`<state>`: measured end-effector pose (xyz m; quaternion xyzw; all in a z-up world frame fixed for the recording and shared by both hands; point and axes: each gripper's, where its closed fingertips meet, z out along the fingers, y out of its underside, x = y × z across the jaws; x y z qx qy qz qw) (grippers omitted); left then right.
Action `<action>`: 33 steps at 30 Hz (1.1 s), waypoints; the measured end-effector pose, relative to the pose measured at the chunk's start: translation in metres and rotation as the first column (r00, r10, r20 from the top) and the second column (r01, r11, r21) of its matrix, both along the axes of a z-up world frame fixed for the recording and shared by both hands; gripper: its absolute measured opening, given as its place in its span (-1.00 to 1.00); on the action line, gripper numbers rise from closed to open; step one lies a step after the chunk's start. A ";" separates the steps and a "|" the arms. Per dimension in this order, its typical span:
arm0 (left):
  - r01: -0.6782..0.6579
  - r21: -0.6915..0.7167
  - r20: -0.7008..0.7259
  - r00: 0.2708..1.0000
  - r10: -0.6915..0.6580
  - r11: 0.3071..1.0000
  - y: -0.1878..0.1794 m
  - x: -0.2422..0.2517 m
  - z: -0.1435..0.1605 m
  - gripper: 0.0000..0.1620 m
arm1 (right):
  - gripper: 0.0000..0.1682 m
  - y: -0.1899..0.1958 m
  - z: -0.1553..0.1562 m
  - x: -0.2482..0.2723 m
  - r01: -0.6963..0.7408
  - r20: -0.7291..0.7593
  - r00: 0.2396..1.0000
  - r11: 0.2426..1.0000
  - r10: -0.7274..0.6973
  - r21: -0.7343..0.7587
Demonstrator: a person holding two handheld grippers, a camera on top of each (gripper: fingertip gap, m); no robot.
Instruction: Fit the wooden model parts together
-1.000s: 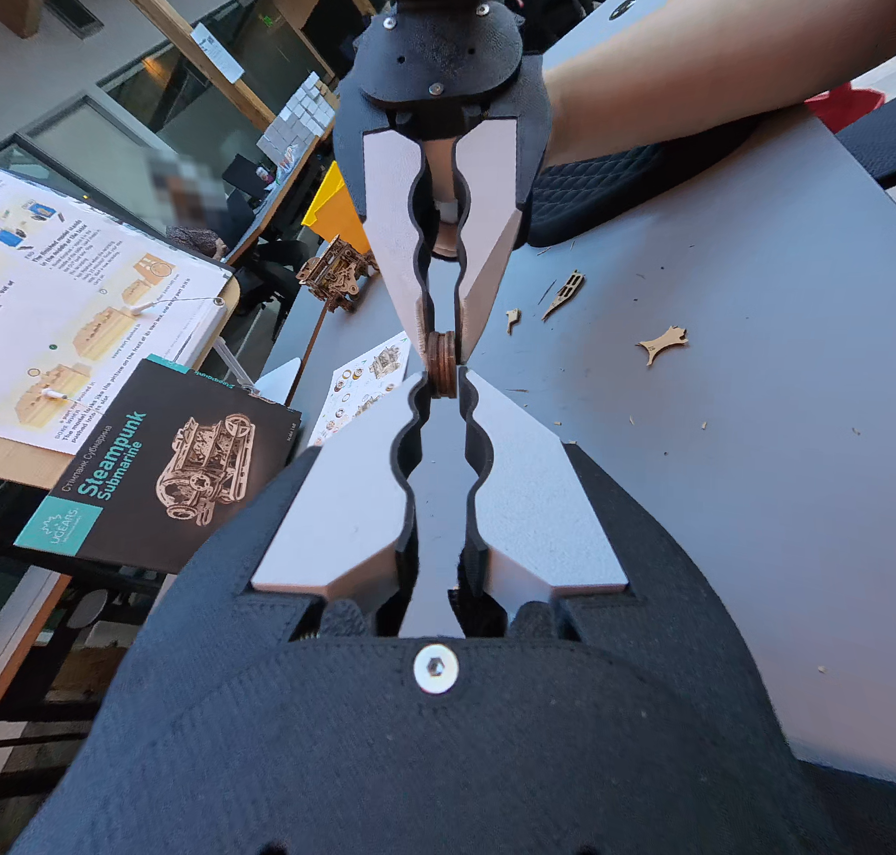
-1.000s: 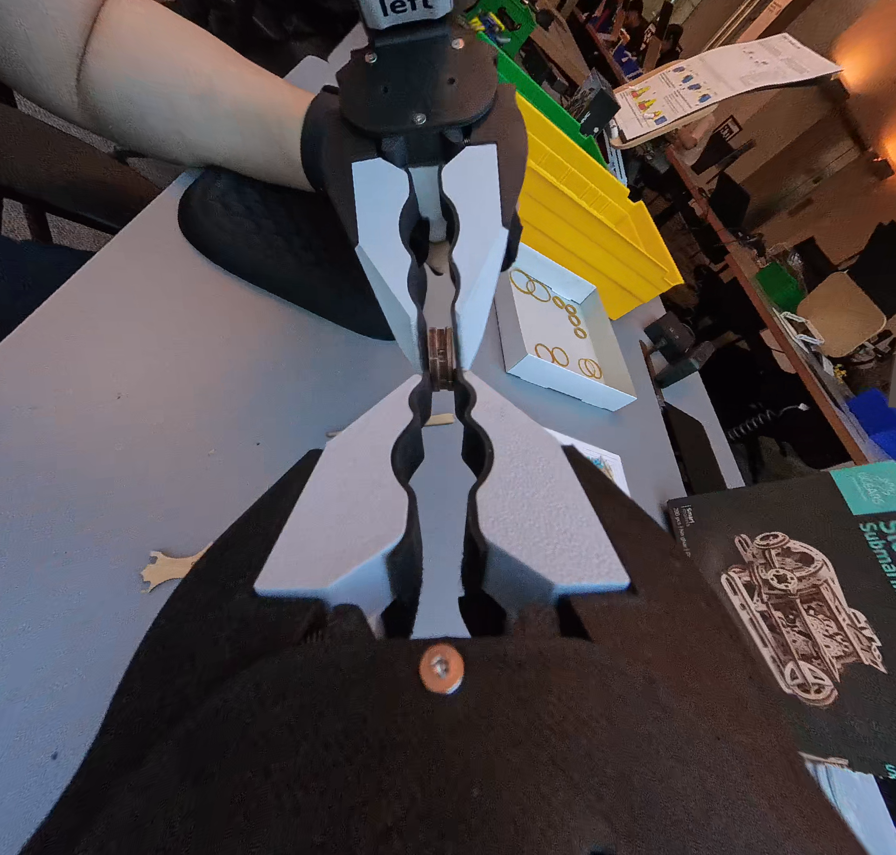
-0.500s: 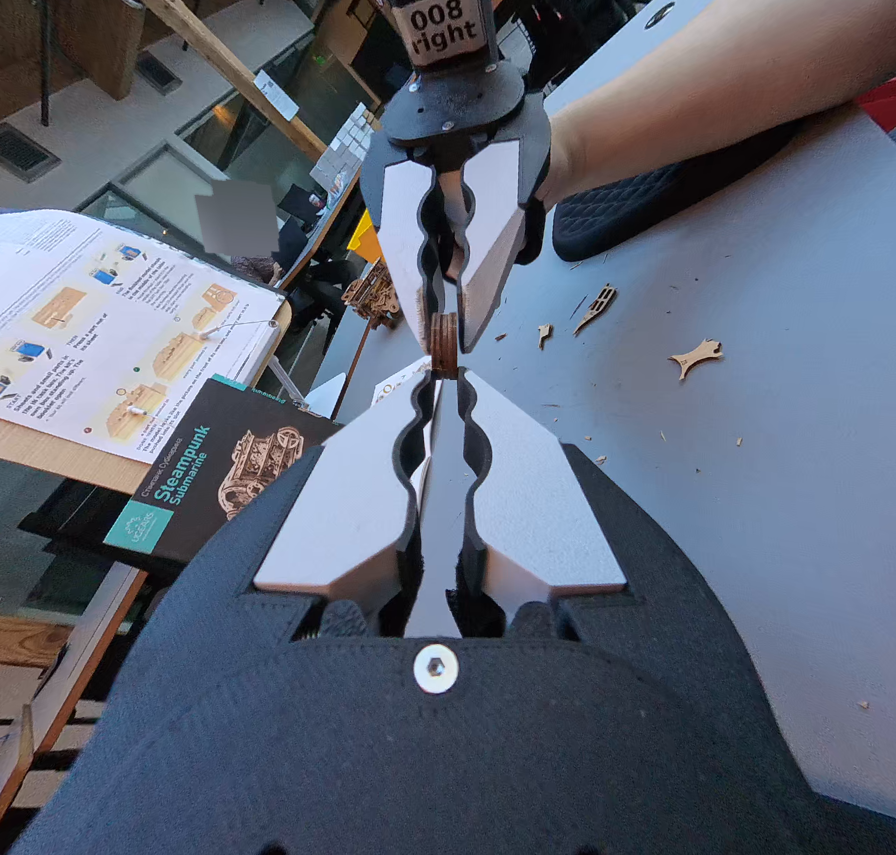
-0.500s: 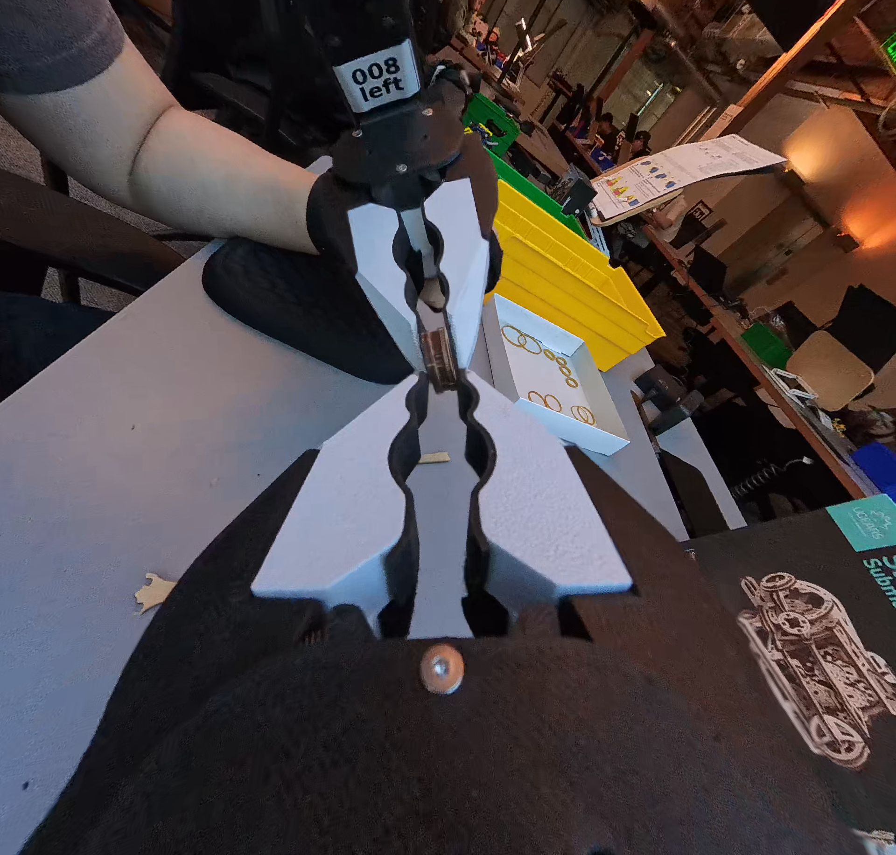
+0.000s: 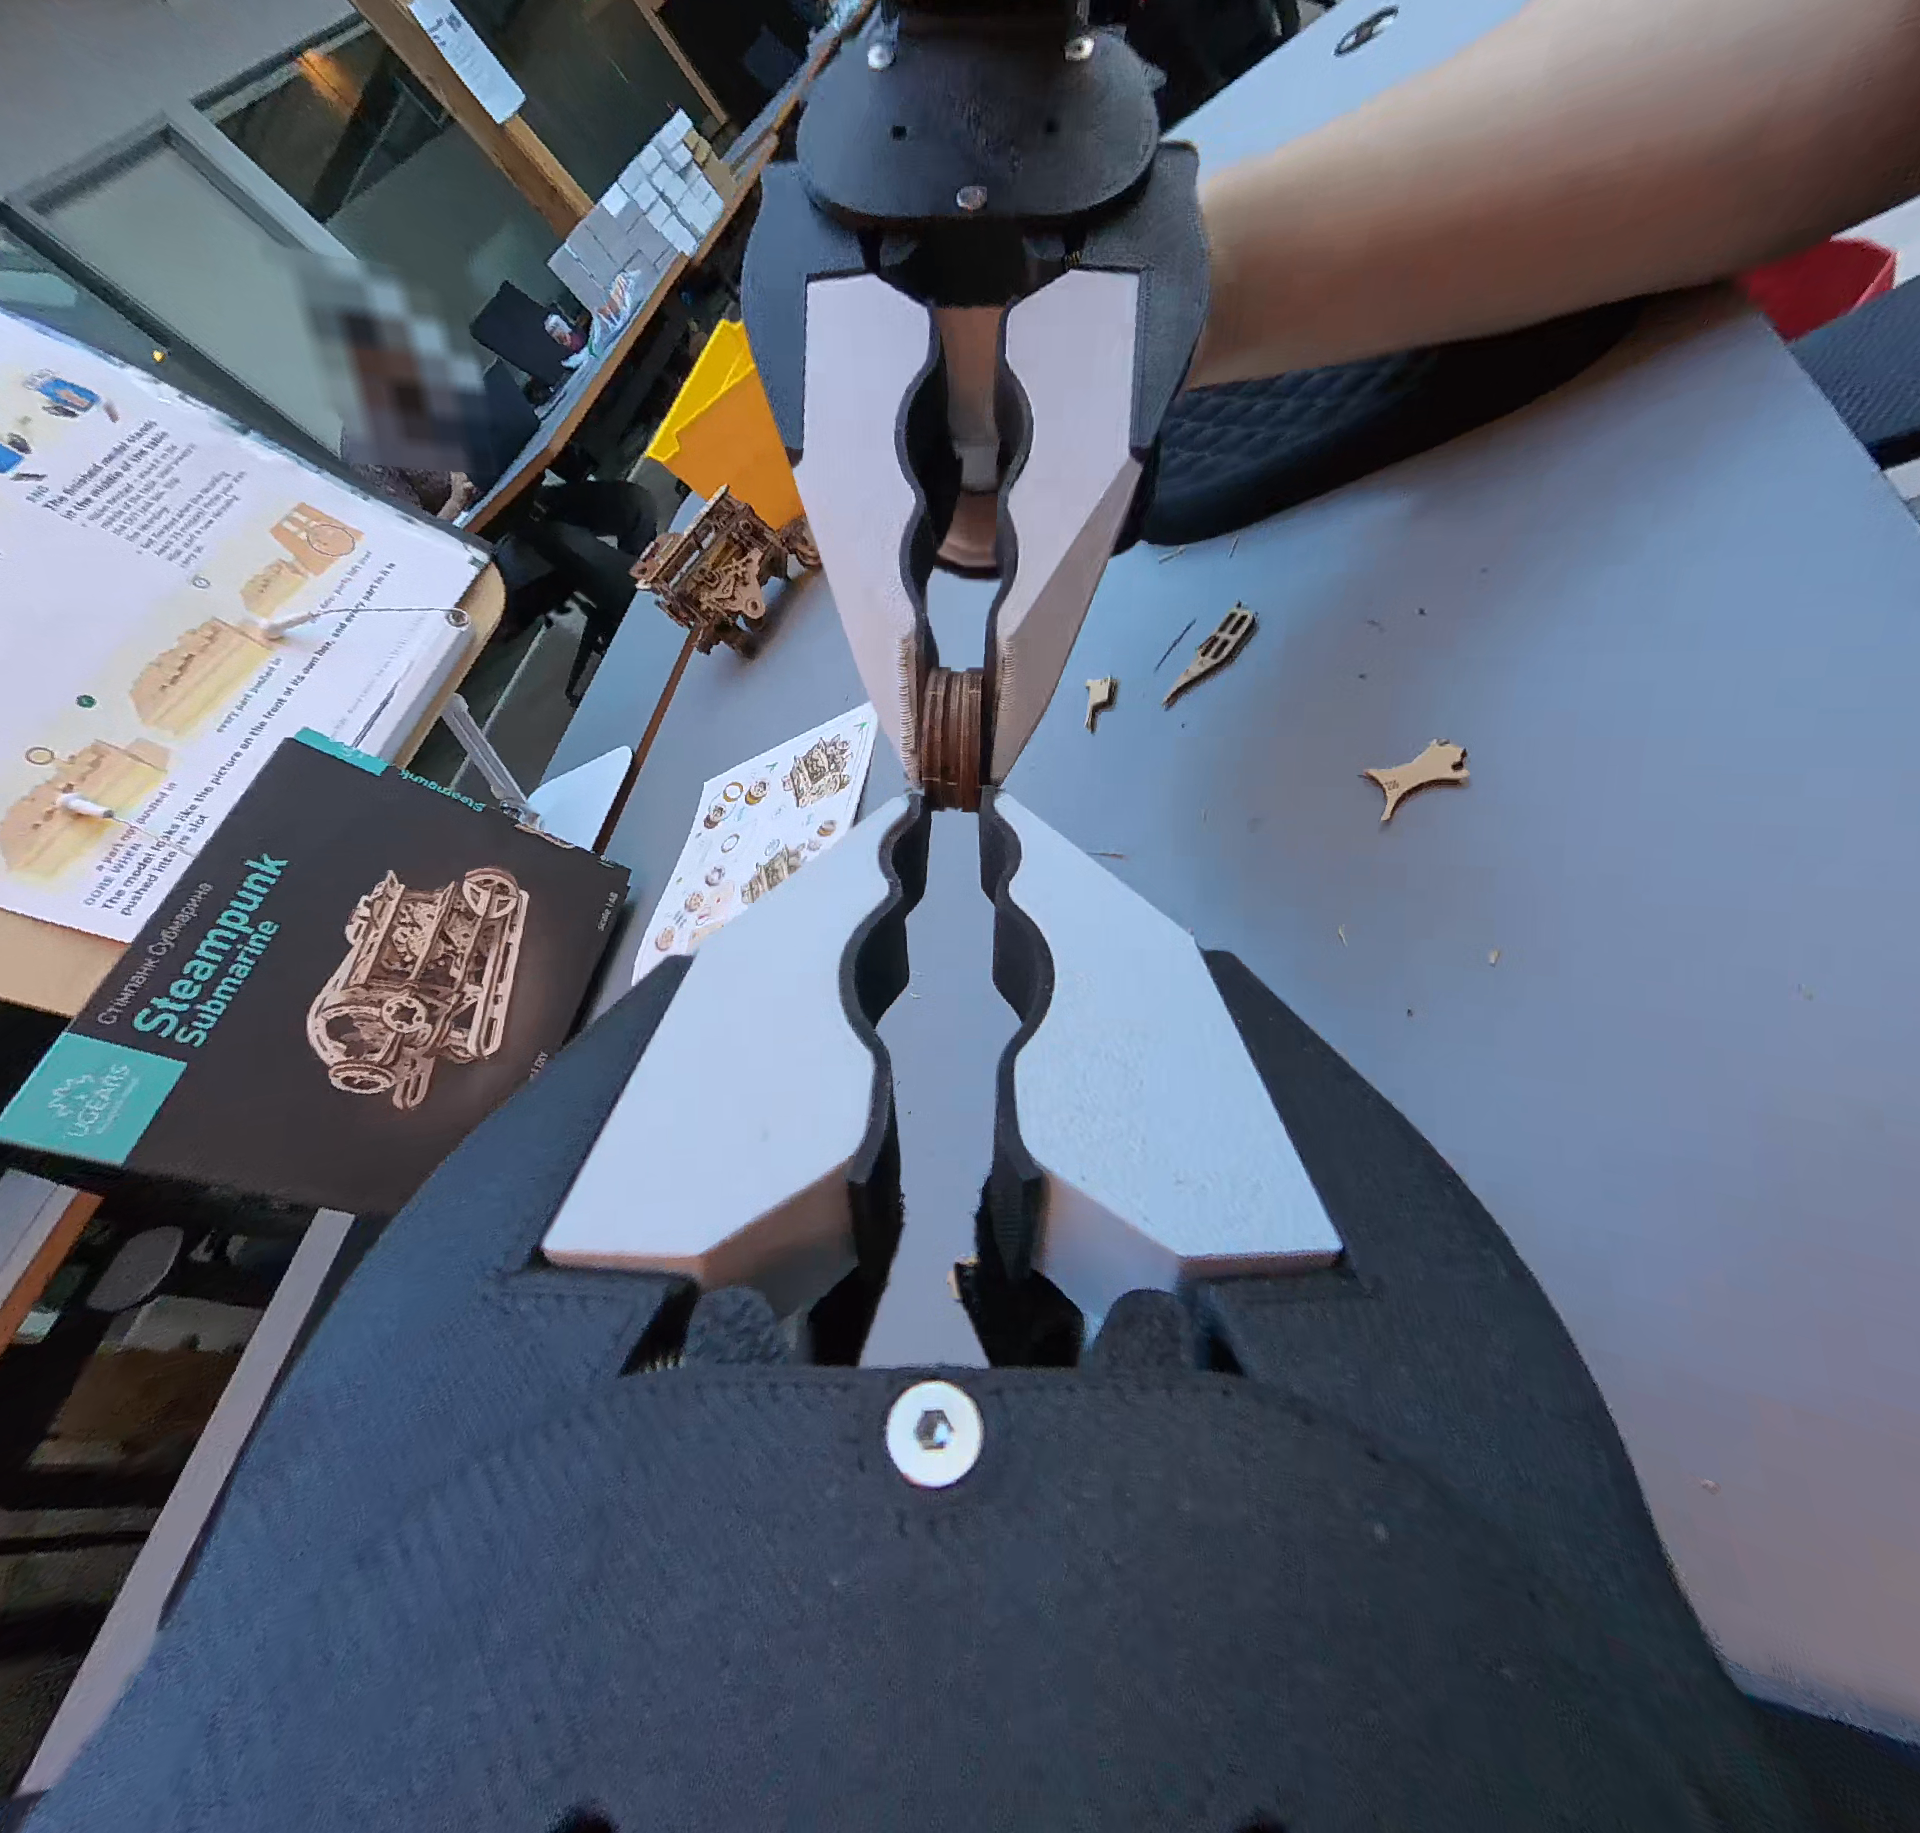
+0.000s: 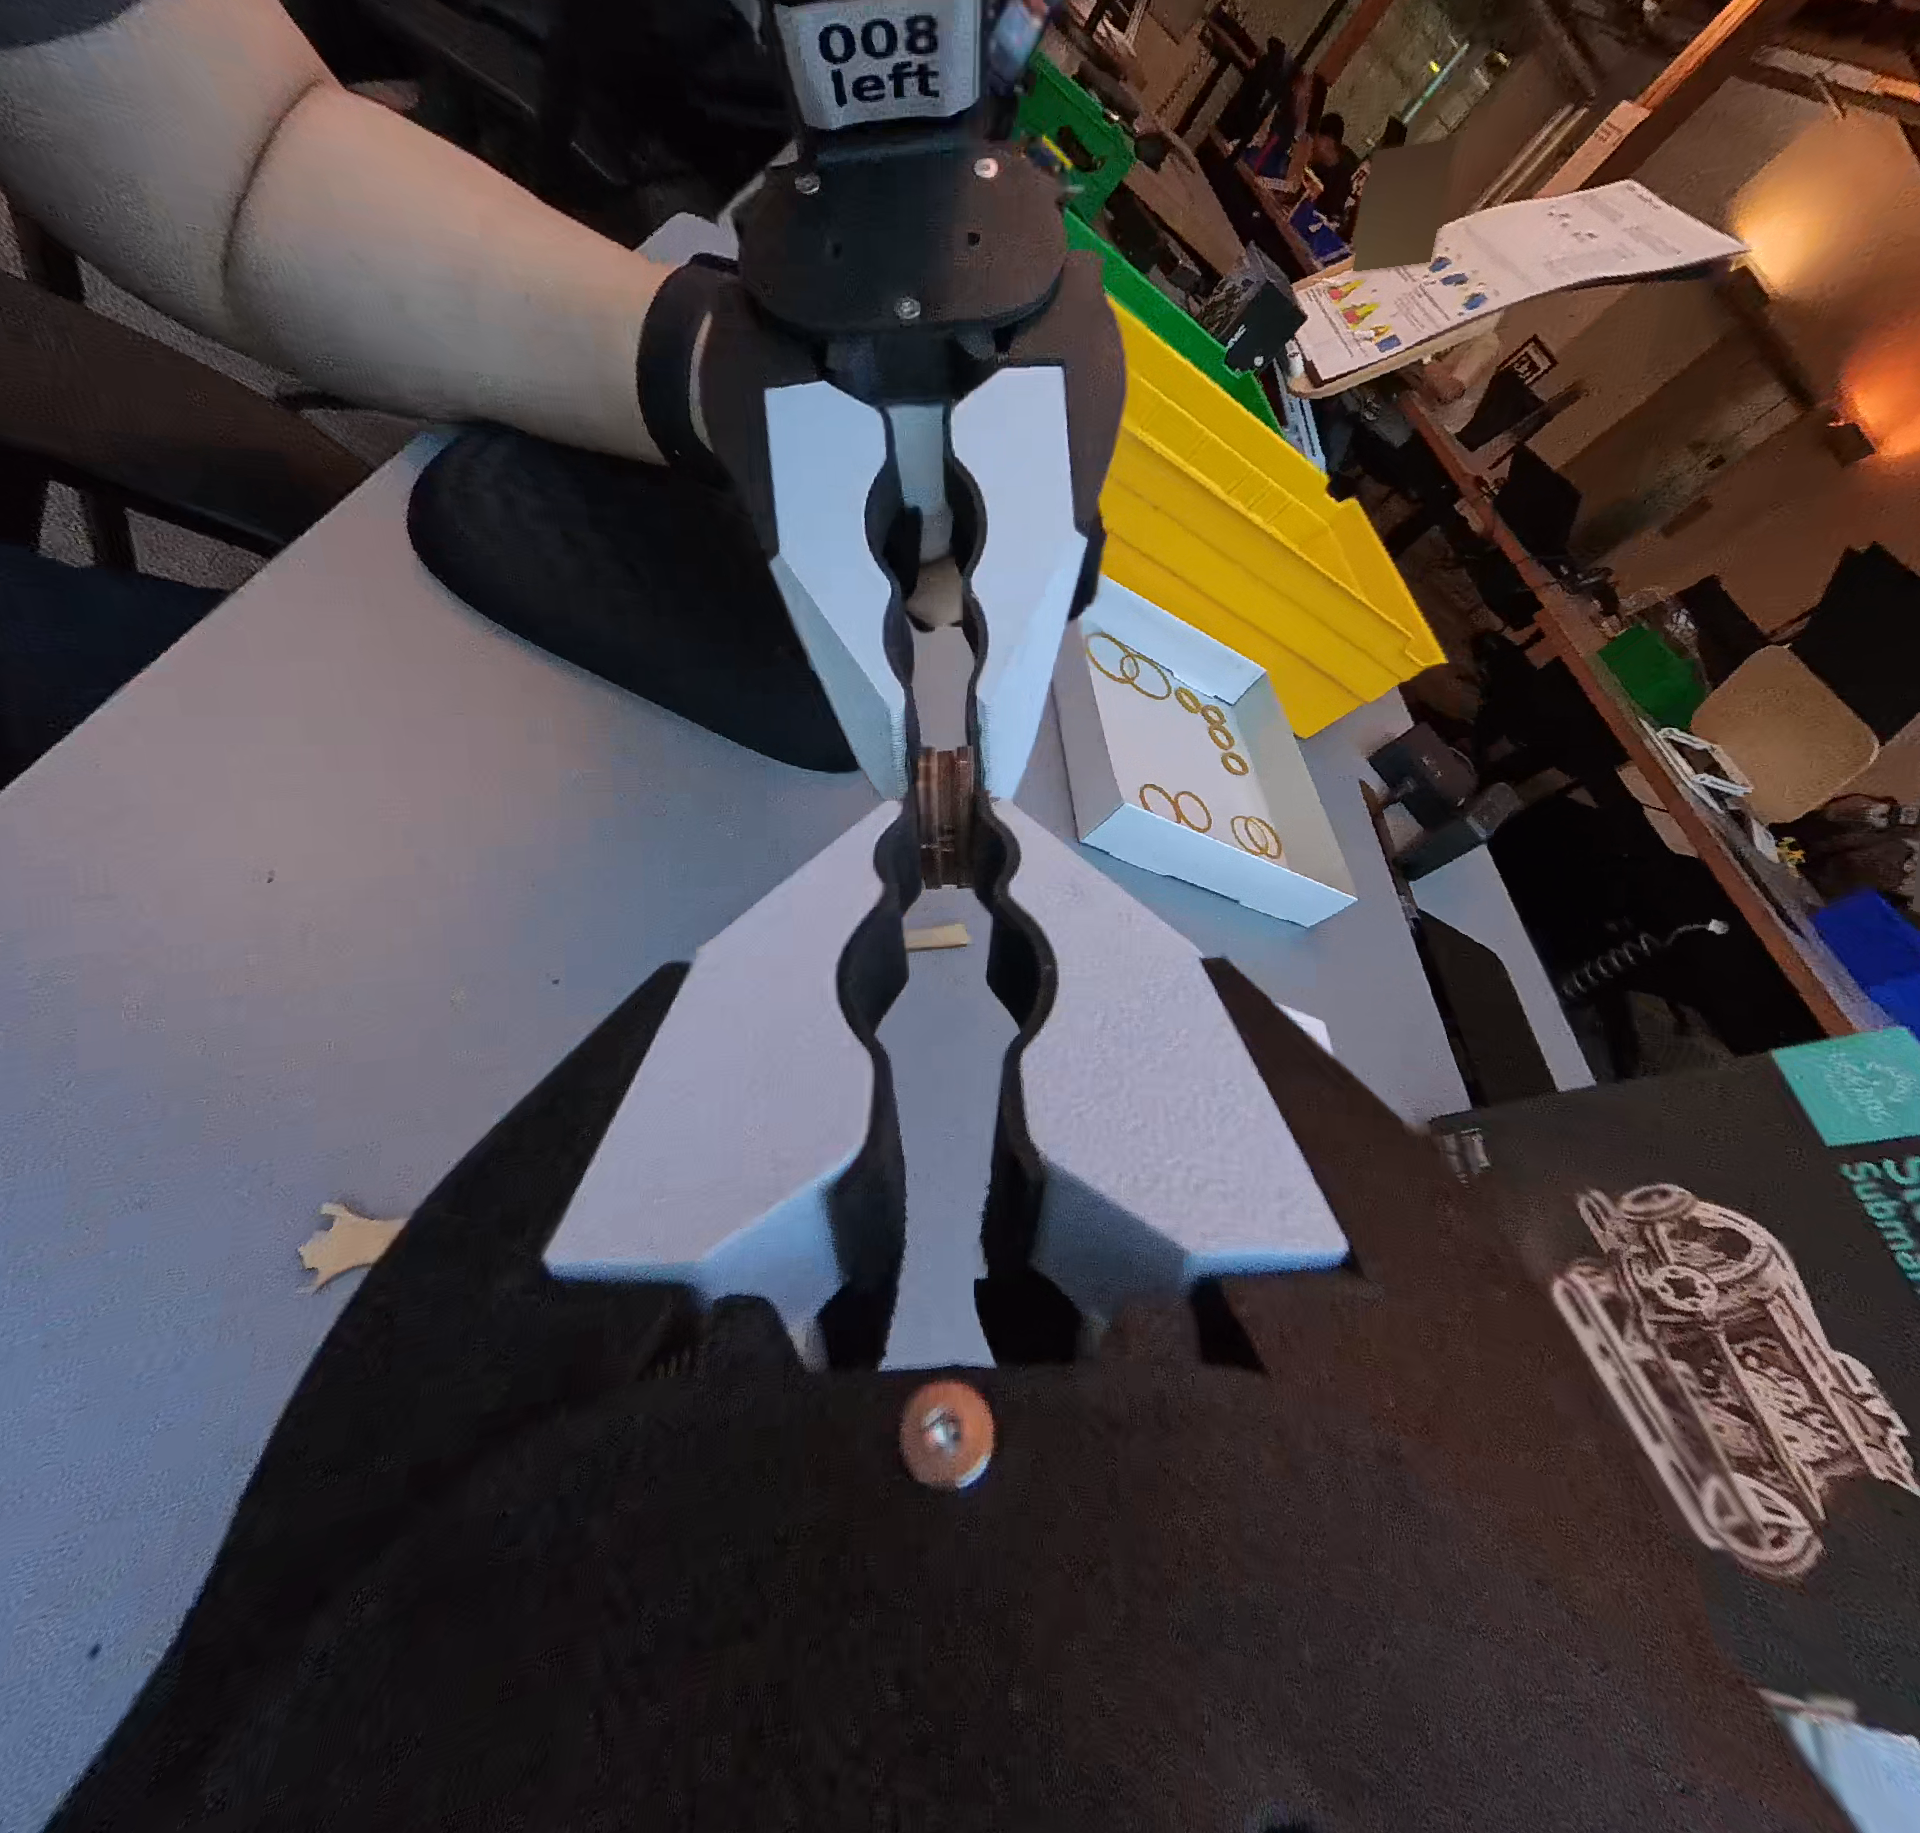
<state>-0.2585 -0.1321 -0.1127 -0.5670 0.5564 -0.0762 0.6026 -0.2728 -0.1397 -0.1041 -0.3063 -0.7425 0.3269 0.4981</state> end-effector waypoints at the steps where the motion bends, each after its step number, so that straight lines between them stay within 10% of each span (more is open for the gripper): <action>1: 0.001 0.018 0.015 1.000 -0.001 1.000 0.000 0.000 0.002 -0.90 | -0.91 0.000 0.002 0.001 -0.009 -0.008 1.000 0.999 0.009 -0.036; 20: 0.070 0.130 -0.017 0.998 -0.068 0.989 -0.021 0.008 0.014 -0.91 | -0.91 -0.018 0.011 0.011 -0.153 -0.075 0.986 0.987 0.149 -0.045; 33: -0.074 0.244 -0.198 0.972 0.124 0.967 0.004 -0.005 -0.004 -0.91 | -0.81 0.005 -0.009 -0.002 0.105 0.024 0.993 0.947 -0.117 0.305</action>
